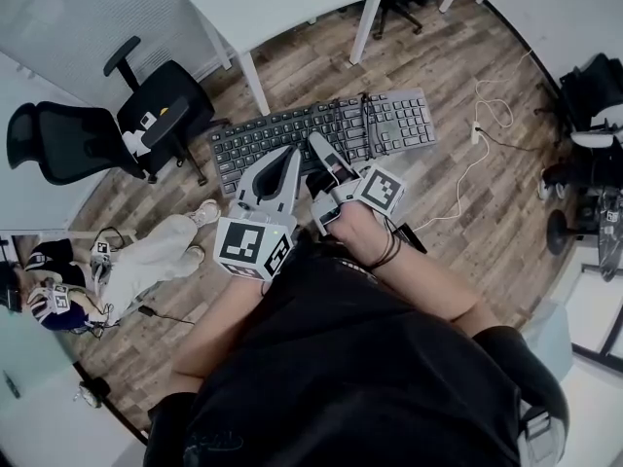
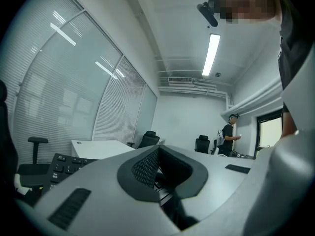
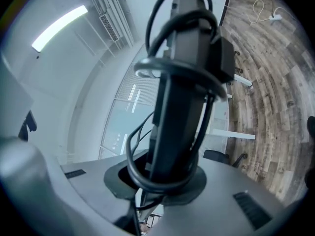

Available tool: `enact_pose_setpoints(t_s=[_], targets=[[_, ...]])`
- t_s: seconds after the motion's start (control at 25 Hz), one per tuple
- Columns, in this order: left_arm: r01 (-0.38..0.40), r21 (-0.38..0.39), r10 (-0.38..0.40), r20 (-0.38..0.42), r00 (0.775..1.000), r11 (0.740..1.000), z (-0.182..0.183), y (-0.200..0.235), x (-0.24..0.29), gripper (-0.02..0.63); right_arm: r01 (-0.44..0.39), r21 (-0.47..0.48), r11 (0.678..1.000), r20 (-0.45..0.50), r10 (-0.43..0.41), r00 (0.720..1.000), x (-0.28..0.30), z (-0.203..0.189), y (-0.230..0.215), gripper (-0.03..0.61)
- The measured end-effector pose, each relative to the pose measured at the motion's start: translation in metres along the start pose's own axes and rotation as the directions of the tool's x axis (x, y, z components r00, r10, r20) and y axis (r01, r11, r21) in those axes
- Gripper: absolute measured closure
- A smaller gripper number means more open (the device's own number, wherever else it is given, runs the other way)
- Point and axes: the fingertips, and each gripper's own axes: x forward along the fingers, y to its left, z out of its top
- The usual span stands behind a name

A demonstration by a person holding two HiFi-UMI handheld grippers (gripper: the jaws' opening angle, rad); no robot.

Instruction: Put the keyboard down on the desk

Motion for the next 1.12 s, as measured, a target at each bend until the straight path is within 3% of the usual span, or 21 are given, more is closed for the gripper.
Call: enact_pose_setpoints(t_s=[0.56,1.12], targets=[[-0.024,-0.002,0.024,-0.005,1.0,1.0,0.004,0.002,0.016,0.598,0.02,-0.008,1.0,-0.033,-0.02,0.999,0.012,0.012,-0.011,0.489],[-0.063,-0.028,0.062,-0.032,0.998,0.998,0.003,0.026,0.087,0.598,0.048,0.01,0.999,-0.065,-0.048,0.997,0.053,0.065,-0.049,0.489]])
